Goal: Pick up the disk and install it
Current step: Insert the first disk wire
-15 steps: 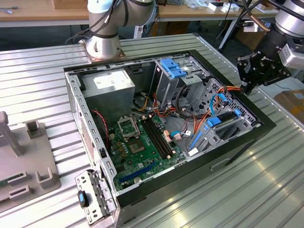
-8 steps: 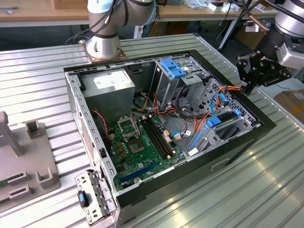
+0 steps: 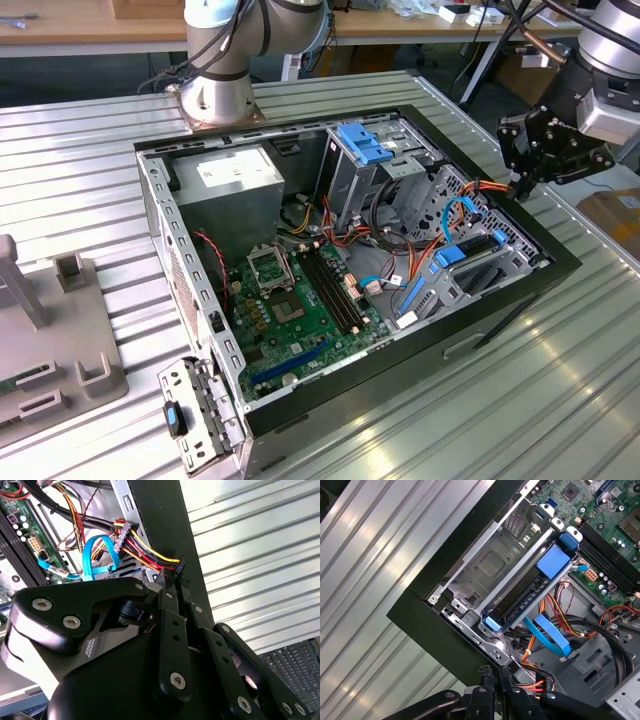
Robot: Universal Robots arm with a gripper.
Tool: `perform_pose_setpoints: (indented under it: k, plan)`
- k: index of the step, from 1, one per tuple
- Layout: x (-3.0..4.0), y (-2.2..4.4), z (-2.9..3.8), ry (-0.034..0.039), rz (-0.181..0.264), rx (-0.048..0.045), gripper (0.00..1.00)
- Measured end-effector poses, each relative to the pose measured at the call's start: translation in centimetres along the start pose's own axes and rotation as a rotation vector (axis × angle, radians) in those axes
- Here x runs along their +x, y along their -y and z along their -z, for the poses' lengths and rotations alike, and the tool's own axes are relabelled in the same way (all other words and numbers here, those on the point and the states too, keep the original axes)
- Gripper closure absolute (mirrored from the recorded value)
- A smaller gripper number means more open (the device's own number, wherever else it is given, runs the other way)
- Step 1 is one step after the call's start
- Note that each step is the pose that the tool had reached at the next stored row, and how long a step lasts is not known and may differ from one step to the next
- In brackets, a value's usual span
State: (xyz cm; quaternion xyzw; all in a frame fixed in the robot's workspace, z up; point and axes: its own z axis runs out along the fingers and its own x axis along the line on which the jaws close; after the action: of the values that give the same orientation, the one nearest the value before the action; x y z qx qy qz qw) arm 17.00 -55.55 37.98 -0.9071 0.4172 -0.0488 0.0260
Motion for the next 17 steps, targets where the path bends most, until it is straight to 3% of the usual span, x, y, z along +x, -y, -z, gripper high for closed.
perform_pose_setpoints:
  k: [2,7,11,17]
  plan:
    - [0.00,0.00,-0.01,-0.0036,-0.040,-0.0027,0.84]
    - [-0.07,-0.07,0.01,-0.0042,-0.046,-0.0032,0.84]
    - [-1.07,-1.25,0.17,-0.0046,-0.056,-0.0033,0.84]
    - [-1.63,-1.91,0.27,-0.0063,-0.077,-0.0046,0.84]
